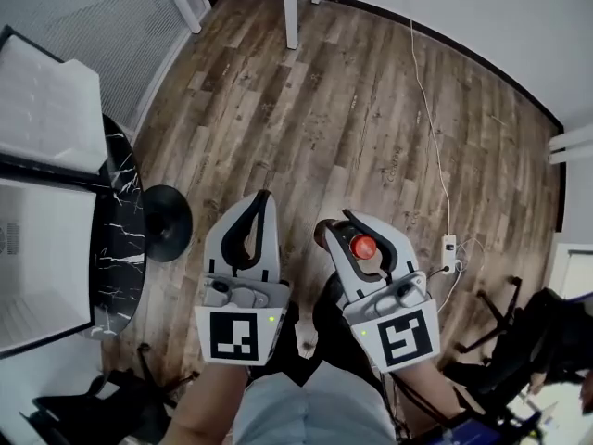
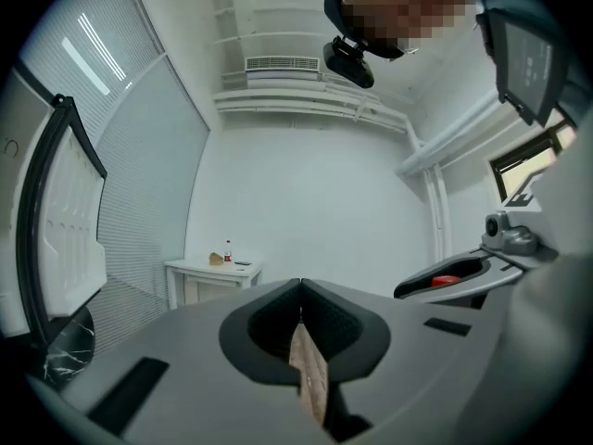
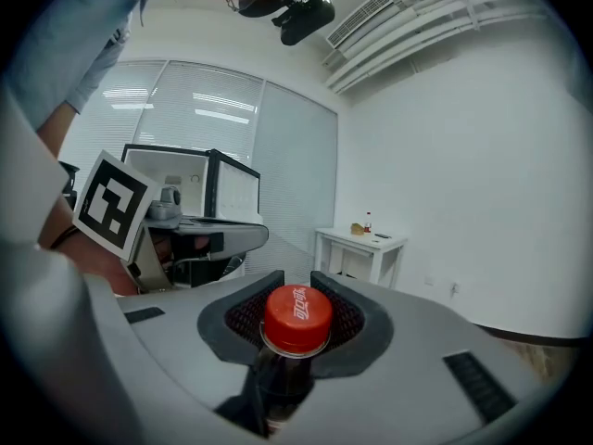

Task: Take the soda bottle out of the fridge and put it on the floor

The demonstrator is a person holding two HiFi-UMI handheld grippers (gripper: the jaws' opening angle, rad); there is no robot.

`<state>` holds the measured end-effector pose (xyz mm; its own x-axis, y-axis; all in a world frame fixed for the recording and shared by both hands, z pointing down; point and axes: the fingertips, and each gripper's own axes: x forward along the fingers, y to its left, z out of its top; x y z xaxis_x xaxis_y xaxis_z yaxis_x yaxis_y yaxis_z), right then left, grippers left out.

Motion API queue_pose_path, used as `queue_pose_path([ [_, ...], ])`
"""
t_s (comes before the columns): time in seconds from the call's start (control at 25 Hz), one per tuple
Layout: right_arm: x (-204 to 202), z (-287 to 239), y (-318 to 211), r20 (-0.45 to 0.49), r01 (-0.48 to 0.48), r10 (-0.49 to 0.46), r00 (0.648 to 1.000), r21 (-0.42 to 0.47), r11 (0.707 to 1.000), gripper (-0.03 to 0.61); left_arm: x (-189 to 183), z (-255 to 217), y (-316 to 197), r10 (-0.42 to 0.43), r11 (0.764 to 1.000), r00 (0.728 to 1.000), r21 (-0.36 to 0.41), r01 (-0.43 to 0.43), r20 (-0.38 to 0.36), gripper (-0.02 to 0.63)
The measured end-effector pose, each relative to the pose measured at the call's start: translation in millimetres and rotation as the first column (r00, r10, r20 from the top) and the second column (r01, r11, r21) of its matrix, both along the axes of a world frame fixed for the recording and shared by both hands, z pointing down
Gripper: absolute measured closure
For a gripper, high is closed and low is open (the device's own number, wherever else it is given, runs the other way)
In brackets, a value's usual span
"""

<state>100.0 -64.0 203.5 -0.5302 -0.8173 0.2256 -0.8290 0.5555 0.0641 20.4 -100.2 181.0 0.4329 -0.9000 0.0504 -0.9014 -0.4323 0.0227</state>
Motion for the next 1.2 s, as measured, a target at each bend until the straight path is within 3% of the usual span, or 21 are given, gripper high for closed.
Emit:
queue_pose_path([
  [0.44,51,114,-11,0.002,-0.108,0.109,0.994,-0.084,0.991,0.477,54,102,-22,0.092,0.993,0.995,-0.072,-0.089,0.029,0.602],
  [1.2,68,305,-16,-0.010,-0.170,0.171,0.985,-0.156,0.973,0.479,70,298,-18,0.166,0.965,0.985,-0.211,-0.155,0.039,0.601],
])
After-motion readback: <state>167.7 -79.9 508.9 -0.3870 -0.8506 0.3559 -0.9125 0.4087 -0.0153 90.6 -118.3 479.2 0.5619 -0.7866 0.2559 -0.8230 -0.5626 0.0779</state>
